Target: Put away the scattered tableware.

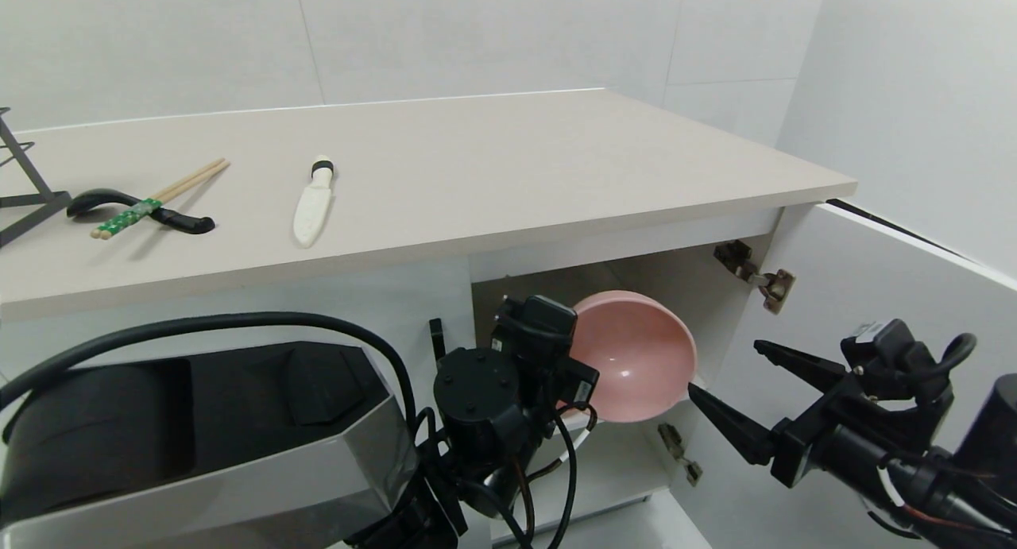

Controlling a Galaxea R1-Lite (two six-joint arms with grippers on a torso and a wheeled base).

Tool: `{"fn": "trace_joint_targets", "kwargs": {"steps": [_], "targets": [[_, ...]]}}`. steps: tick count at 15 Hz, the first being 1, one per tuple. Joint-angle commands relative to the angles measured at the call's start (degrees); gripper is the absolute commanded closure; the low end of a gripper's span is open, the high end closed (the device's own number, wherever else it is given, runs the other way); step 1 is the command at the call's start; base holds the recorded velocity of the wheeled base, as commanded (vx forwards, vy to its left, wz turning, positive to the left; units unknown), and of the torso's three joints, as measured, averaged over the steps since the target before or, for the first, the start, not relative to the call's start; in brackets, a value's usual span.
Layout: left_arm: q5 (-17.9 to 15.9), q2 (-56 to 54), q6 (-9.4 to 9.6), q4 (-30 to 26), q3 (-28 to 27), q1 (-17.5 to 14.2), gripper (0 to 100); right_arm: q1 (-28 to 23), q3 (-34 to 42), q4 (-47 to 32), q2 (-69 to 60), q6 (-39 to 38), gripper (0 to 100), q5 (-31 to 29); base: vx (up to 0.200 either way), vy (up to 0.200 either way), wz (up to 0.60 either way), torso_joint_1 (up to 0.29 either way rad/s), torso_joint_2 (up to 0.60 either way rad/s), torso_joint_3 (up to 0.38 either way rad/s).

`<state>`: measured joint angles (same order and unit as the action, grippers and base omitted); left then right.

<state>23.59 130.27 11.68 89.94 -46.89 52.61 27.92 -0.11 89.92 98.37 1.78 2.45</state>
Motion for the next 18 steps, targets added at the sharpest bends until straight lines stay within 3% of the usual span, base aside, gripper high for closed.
{"fn": "trace_joint_targets", "kwargs": {"steps": [1,5,8,18], "targets": [[0.05,0.07,0.01,0.06,0.04,-0.06,100,-0.06,0.02,0.08,-2.04,-0.73,0,0.01,0.0,0.0,0.0,0.0,0.0,0.0],[0.05,0.07,0.27,0.06,0.13,0.3,100,2.14,0.02,0.08,-2.21,-0.64,0,-0.08,0.0,0.0,0.0,0.0,0.0,0.0],[0.05,-0.45,0.27,0.06,0.13,0.65,100,-2.25,-0.07,0.08,0.42,-0.64,0,0.01,0.0,0.0,0.0,0.0,0.0,0.0],[0.05,-0.54,0.1,0.06,0.13,0.82,100,-1.9,0.02,0.08,0.25,-0.73,0,0.01,0.0,0.0,0.0,0.0,0.0,0.0]]}}
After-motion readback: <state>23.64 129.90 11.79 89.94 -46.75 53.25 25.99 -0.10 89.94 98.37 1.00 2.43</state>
